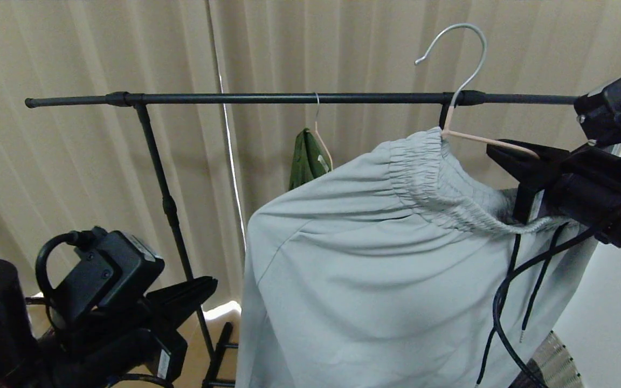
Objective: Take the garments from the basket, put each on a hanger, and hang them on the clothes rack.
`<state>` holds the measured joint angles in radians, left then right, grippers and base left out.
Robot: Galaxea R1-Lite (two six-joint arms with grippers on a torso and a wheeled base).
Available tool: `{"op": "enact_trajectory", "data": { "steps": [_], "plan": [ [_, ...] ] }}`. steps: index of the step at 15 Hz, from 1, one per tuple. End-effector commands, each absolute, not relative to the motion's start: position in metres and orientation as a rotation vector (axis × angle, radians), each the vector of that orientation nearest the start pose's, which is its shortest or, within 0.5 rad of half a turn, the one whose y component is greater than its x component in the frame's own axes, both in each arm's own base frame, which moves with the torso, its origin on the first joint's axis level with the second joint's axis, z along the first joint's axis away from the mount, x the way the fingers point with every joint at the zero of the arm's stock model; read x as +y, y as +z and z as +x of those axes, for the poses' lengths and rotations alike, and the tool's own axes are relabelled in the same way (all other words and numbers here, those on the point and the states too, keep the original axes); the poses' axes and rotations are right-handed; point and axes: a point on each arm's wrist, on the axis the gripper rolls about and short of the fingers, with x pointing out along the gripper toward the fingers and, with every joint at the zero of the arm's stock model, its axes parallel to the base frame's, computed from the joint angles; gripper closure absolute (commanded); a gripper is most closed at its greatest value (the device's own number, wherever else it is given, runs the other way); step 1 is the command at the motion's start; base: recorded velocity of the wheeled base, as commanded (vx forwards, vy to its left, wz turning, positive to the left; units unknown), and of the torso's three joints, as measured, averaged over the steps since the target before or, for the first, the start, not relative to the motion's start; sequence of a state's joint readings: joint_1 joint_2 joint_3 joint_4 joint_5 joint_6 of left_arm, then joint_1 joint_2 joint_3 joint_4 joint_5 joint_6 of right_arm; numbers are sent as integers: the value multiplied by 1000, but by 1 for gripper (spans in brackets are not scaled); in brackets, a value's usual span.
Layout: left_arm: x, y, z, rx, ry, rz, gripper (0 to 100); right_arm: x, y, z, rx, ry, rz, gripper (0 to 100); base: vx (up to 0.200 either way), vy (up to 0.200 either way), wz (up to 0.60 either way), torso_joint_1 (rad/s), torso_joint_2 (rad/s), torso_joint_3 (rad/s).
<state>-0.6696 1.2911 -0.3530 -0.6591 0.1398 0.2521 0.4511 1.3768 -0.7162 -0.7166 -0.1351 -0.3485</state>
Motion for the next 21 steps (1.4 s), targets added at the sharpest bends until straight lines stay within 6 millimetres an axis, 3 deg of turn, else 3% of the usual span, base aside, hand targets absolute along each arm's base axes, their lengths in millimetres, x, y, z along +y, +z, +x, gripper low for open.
{"op": "enact_trajectory", "data": {
  "steps": [1,5,11,16,18,19,21],
  "plan": [
    [-117,157,154,232,-559,371,100,96,259,204,-131,303,-308,100,0,0,0,0,0,0],
    [-128,157,166,198,-560,356,100,96,264,201,-145,314,-258,100,0,0,0,0,0,0],
    [-130,157,169,169,-557,343,100,98,265,198,-151,328,-250,100,0,0,0,0,0,0],
    [-102,152,175,203,-433,338,100,98,267,198,-156,324,-250,100,0,0,0,0,0,0],
    [-96,153,166,193,-436,339,100,98,268,199,-157,322,-250,100,0,0,0,0,0,0],
    [-91,153,157,178,-442,357,0,98,267,199,-152,321,-252,100,0,0,0,0,0,0],
    [-90,162,141,109,-540,335,0,98,266,200,-148,320,-253,100,0,0,0,0,0,0]
  ]
}}
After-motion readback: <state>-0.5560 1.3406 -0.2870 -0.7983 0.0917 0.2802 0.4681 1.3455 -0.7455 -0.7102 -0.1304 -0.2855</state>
